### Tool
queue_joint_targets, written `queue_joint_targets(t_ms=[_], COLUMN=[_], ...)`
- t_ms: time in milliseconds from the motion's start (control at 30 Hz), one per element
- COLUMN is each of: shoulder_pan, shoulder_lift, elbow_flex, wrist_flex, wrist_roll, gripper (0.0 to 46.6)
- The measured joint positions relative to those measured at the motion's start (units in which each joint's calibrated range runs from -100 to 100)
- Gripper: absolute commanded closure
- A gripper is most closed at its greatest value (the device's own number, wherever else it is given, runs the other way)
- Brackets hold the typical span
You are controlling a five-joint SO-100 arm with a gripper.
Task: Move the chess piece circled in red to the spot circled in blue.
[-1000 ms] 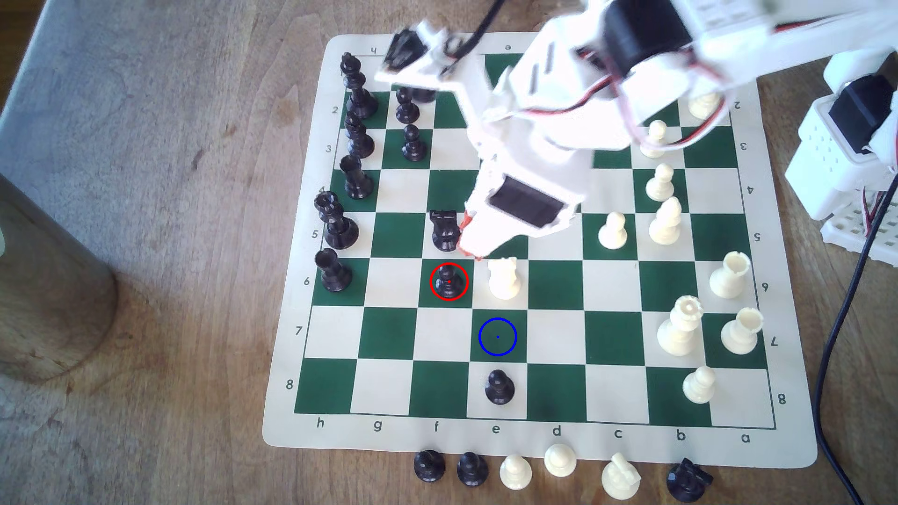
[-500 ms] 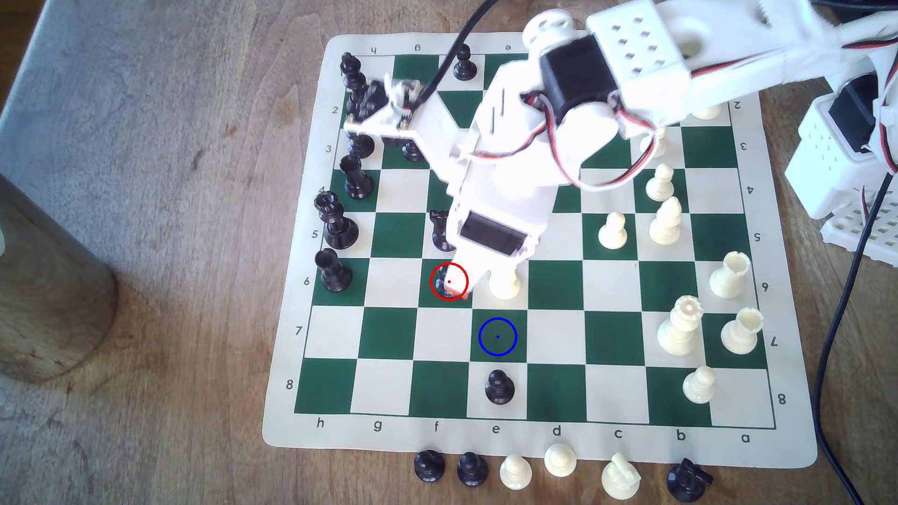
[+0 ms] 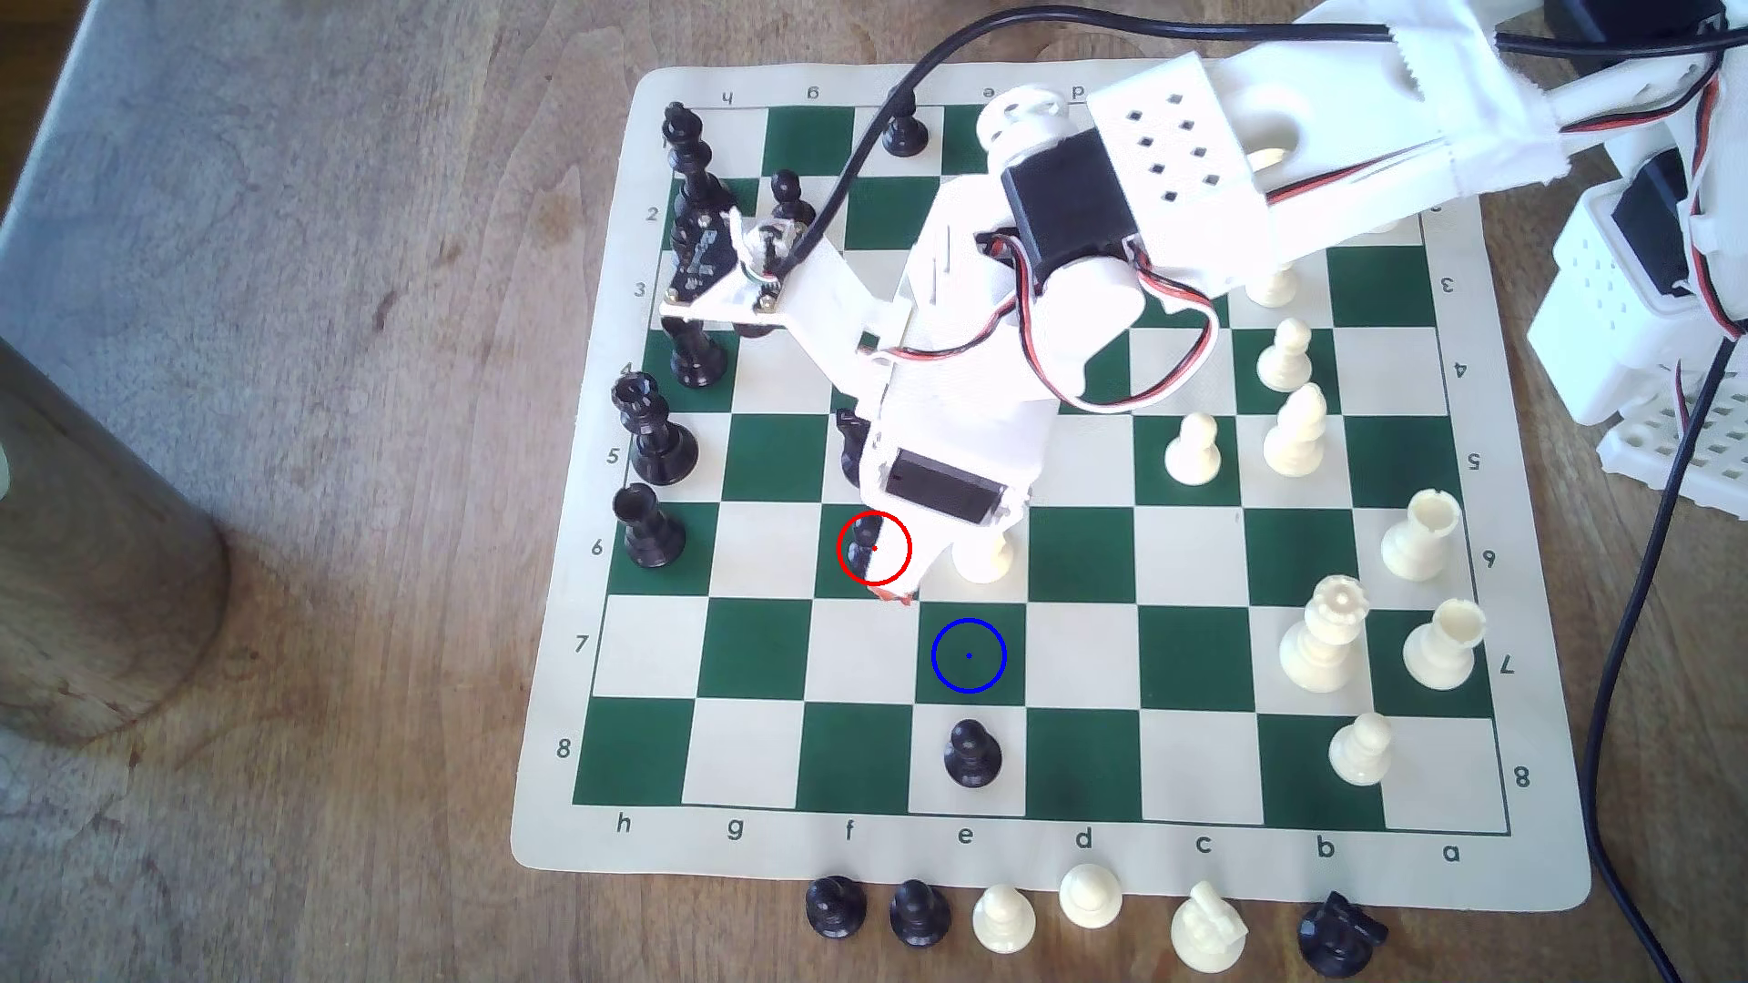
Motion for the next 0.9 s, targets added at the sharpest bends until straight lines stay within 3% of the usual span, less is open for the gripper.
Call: queue_joint_targets(t_ms=[900], shoulder_pan=[1.47], shoulder_lift=[5.11], elbow_flex=[0.00], wrist_flex=[-6.14], wrist_roll=[1.37], gripper=[31.1])
